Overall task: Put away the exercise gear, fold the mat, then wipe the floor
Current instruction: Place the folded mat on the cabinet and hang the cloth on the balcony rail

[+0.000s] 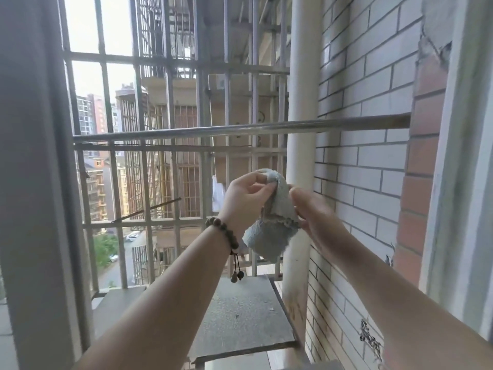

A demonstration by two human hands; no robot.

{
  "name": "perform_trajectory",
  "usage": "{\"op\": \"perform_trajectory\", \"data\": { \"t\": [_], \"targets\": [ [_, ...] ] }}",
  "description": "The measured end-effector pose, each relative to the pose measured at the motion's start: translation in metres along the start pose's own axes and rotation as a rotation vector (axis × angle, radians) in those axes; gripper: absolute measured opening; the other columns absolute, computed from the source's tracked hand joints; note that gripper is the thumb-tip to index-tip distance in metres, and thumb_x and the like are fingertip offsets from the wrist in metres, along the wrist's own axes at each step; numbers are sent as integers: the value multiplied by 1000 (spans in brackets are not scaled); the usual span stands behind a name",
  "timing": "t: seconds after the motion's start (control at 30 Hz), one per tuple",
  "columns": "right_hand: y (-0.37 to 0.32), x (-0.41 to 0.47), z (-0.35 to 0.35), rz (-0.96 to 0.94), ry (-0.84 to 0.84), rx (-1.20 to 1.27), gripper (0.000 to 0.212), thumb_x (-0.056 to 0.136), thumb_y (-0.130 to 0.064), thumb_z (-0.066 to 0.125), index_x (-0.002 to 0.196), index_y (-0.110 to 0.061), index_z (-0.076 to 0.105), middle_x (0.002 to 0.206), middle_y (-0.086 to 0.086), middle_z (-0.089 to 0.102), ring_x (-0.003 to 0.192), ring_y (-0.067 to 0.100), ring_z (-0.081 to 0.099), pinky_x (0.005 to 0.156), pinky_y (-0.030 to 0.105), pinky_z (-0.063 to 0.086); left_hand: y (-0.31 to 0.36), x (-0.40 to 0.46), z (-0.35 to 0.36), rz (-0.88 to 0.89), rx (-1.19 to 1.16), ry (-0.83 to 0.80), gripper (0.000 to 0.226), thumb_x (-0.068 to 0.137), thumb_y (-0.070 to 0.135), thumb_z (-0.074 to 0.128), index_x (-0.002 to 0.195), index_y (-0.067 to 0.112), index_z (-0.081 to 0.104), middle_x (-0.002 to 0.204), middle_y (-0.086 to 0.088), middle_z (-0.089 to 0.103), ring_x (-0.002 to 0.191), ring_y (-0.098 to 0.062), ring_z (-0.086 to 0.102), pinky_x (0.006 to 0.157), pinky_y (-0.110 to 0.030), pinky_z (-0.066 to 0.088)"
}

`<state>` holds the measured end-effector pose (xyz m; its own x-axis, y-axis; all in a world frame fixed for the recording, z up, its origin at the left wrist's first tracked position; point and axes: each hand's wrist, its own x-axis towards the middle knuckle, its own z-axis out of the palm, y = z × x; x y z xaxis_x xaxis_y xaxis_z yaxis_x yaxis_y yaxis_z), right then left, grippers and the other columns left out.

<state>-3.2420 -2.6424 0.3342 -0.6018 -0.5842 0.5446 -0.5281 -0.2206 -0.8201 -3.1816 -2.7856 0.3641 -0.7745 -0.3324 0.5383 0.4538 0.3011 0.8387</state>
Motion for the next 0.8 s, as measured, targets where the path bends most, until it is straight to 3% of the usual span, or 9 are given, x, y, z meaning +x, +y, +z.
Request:
{"op": "perform_trajectory", "data": {
  "t": [0.07, 0.17, 0.33, 0.4, 0.47, 0.6, 0.7, 0.8],
  "targets": [
    [0, -2, -1, -34, -13, -64, 53, 80, -40, 71, 124, -16, 52, 107, 10, 67, 97, 21, 68, 78, 32, 56, 3, 0, -1, -4, -24, -7, 9, 91, 16, 64, 93, 7, 66, 85, -9, 74, 82, -27, 72, 72, -43, 60],
    [-7, 0, 0, -129, 161, -112, 22, 88, -16, 64, 108, -7, 62, 93, 15, 71, 87, 23, 70, 71, 29, 56, 3, 2, -6, -9, -44, -24, 14, 91, 13, 62, 98, 1, 64, 88, -11, 73, 77, -23, 72, 64, -34, 60],
    [-16, 9, -13, -84, 365, -91, 14, 90, -21, 63, 86, -19, 76, 83, 5, 74, 79, 17, 67, 76, 31, 55, -17, 12, -27, -36, 191, 144, 7, 88, 21, 66, 88, 14, 67, 92, -7, 71, 86, -23, 69, 74, -41, 59],
    [-22, 13, -18, -47, 369, -12, 10, 86, -18, 67, 81, -16, 76, 81, 7, 73, 77, 17, 64, 79, 33, 53, -27, 13, -35, -40, 405, 184, 9, 88, 22, 66, 91, 14, 65, 93, -4, 69, 81, -14, 66, 67, -27, 56],
    [-28, 18, -18, -17, 385, 14, 7, 80, -18, 74, 74, -14, 74, 72, 5, 70, 72, 16, 61, 72, 31, 50, -30, 9, -37, 34, 560, 236, 9, 87, 23, 67, 93, 19, 62, 93, 5, 65, 78, 0, 59, 62, -11, 45],
    [-37, 25, -9, 49, 357, -41, 15, 76, -22, 78, 74, -8, 74, 74, 15, 67, 69, 23, 57, 63, 36, 49, -10, -6, -21, 255, 378, 152, 10, 85, 26, 70, 90, 18, 70, 82, 10, 68, 73, -1, 63, 65, -8, 49],
    [-44, 24, 0, 74, 285, -49, 23, 83, -20, 71, 87, 3, 73, 92, 29, 68, 74, 30, 62, 78, 47, 55, 4, -12, -6, 251, 288, 55, 18, 79, 33, 75, 88, 18, 71, 80, 8, 70, 72, -3, 66, 67, -16, 55],
    [-49, 23, 0, 65, 263, -55, 23, 84, -20, 70, 85, 3, 73, 86, 28, 70, 78, 39, 67, 77, 48, 58, 5, -6, -3, 245, 259, 100, 14, 78, 29, 78, 84, 18, 72, 76, 9, 70, 67, -2, 65, 65, -21, 56]
  ]
}}
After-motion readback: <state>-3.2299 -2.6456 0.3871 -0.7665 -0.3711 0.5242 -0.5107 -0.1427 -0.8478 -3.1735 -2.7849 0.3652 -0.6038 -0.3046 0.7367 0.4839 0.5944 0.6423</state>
